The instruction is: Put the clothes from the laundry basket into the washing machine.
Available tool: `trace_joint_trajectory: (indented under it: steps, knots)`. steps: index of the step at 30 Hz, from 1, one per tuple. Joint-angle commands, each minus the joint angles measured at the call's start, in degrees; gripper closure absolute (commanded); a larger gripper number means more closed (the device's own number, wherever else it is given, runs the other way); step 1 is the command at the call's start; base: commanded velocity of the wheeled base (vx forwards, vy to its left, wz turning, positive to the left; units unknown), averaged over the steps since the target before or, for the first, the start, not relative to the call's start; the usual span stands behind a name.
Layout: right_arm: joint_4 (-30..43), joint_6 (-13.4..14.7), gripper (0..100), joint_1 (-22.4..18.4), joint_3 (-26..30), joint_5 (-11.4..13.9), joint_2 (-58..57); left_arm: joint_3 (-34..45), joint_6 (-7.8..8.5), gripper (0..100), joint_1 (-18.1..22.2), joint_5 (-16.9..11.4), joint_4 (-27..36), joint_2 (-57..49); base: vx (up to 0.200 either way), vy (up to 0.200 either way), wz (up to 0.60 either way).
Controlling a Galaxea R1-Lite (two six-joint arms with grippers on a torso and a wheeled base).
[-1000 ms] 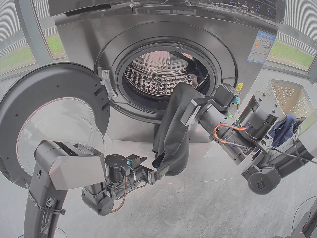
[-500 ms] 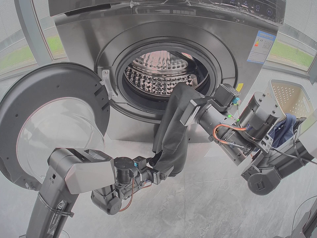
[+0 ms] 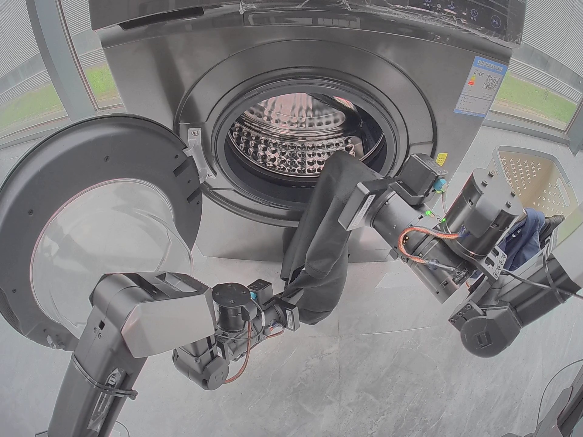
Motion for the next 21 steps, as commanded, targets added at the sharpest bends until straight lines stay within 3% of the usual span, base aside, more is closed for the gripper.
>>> trace_joint_trajectory:
  steps: [1, 11, 21]
  knots:
    - [0.14, 0.01, 100, -2.58, 0.38, 0.05, -0.43, 3.93, -0.08, 100, 0.32, -0.03, -0.03, -6.64, 0.000, 0.000, 0.00]
    - [-0.30, 0.18, 100, -5.39, 1.08, -0.21, -1.13, 15.53, 0.45, 100, 0.23, 1.02, -0.03, -20.97, 0.000, 0.000, 0.00]
    - [-0.48, 0.98, 100, -8.20, 7.50, -0.38, -2.89, 22.56, 2.30, 100, 1.02, 2.69, 0.05, -31.95, 0.000, 0.000, 0.00]
